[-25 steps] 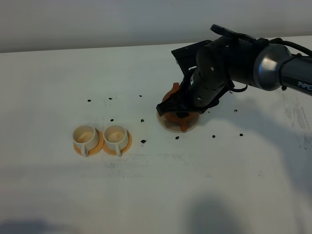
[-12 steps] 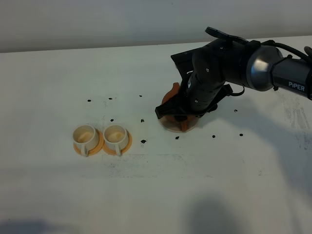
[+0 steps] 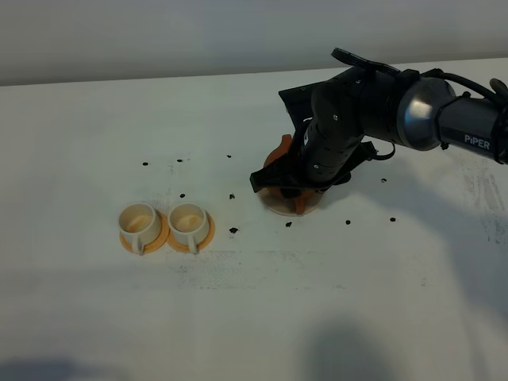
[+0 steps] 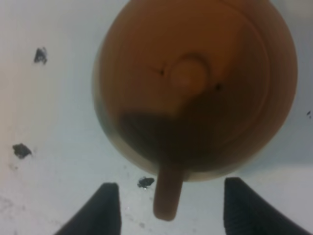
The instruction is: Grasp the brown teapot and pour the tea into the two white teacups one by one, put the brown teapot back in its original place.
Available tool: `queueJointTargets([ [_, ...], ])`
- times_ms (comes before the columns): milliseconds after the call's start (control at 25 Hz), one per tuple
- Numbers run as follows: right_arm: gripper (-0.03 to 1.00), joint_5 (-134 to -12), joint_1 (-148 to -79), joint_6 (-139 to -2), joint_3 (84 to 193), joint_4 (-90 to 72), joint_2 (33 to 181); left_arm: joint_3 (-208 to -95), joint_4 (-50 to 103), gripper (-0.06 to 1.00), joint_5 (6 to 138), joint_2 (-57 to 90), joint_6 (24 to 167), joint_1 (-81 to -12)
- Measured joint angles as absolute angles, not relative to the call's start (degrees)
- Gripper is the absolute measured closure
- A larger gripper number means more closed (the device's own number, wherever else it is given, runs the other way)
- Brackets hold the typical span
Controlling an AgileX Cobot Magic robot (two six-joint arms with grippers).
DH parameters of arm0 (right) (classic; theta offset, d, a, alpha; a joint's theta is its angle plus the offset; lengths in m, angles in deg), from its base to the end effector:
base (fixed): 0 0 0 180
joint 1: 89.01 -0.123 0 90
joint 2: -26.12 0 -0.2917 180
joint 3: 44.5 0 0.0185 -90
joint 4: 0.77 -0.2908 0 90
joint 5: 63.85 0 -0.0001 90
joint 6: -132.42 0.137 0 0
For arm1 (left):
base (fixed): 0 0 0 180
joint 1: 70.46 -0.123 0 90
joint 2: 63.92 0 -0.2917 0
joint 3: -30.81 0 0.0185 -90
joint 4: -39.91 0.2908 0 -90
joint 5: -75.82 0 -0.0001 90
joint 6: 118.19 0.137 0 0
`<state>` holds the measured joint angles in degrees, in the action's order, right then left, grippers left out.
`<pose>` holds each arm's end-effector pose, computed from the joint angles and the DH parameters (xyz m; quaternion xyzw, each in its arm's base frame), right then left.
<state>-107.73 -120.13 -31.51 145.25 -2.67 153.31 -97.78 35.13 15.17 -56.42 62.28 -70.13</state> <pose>0.4151 0.2543 0.1080 -0.1194 0.9794 0.0771 0.1434 0.0691 -0.0104 0.2598 0.0067 0.8633 -0.0411 0.5029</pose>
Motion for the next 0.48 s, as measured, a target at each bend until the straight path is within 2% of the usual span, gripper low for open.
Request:
queueJointTargets([
  [480, 0.49, -107.6, -119.9, -29.8, 145.3, -2.7, 154.6, -97.8, 35.1, 0.50, 15.2, -56.4, 62.3, -70.1],
])
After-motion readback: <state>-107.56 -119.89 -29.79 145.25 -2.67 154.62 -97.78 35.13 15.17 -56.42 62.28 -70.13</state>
